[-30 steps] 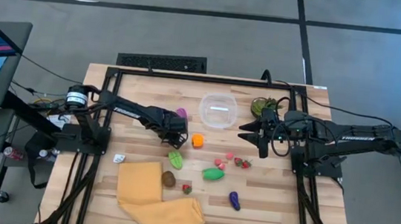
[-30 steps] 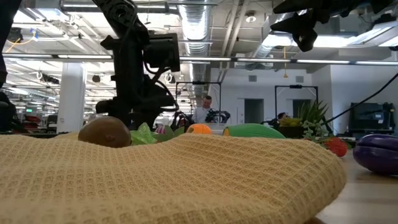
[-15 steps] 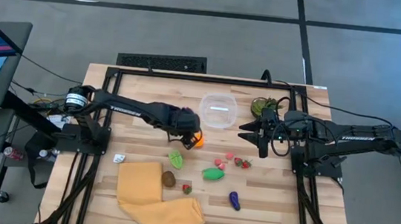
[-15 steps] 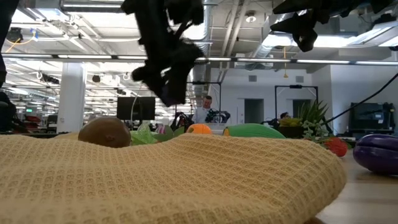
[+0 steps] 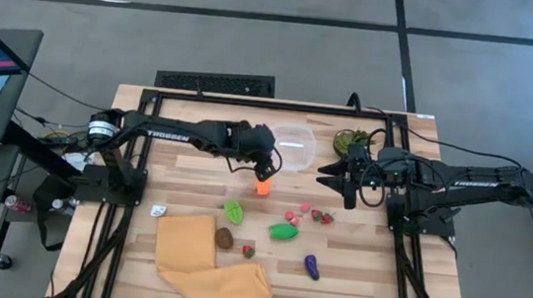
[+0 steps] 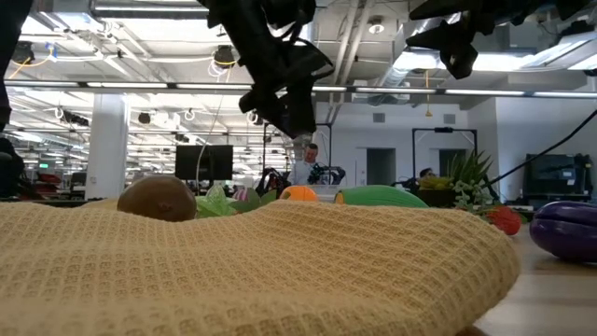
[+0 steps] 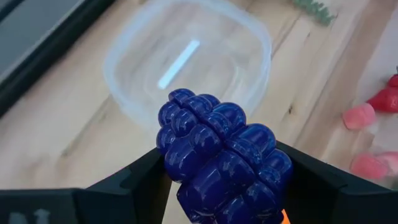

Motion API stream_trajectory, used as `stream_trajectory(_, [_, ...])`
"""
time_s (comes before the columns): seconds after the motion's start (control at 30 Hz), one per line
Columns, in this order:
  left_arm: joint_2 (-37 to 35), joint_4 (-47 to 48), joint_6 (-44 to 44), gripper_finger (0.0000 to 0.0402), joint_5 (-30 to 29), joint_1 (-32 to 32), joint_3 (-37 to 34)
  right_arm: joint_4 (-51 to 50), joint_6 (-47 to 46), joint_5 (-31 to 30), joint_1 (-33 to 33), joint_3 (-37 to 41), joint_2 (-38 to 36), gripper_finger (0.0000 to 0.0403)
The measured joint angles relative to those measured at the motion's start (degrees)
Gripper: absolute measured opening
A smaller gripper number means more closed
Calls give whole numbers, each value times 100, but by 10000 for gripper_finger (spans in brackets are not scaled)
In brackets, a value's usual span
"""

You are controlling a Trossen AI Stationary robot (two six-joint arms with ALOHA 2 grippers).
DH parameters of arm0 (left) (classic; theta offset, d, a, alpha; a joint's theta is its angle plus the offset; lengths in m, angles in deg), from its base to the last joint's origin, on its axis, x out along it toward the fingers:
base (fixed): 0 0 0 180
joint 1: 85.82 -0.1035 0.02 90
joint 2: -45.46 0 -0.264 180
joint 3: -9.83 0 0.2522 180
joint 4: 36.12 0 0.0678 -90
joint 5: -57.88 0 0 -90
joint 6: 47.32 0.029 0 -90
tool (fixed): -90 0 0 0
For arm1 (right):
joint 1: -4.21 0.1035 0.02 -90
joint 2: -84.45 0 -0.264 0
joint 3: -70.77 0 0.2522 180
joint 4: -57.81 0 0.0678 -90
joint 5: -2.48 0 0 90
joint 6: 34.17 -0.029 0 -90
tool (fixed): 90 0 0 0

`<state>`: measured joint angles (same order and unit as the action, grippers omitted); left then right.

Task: Pick and placing Produce into tupperware
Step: Put the grapes in the transparent bin

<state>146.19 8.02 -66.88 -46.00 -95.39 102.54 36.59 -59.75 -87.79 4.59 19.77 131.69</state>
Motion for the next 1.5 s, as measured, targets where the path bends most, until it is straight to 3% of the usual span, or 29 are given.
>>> stream_trajectory(0.37, [70, -965, 1814, 238, 927, -783, -9, 17, -4, 0, 0, 0, 2, 194])
stream_trajectory(0.57, [309, -1293, 1826, 238, 1530, -1178, -20, 20, -4, -114, 0, -2, 65, 194])
stream_trajectory(0.8, [867, -1538, 1757, 238, 1801, -1164, 5, 45, -2, -129, 12, -1, 407, 194])
stream_trajectory(1.27, [1108, -1985, 1707, 238, 1774, -1222, 2, 1018, -163, -105, 195, -9, 1523, 194])
stream_trajectory(1.5, [1108, -1982, 1962, 238, 1772, -1182, 2, 1291, -110, -105, 177, -2, 1698, 194])
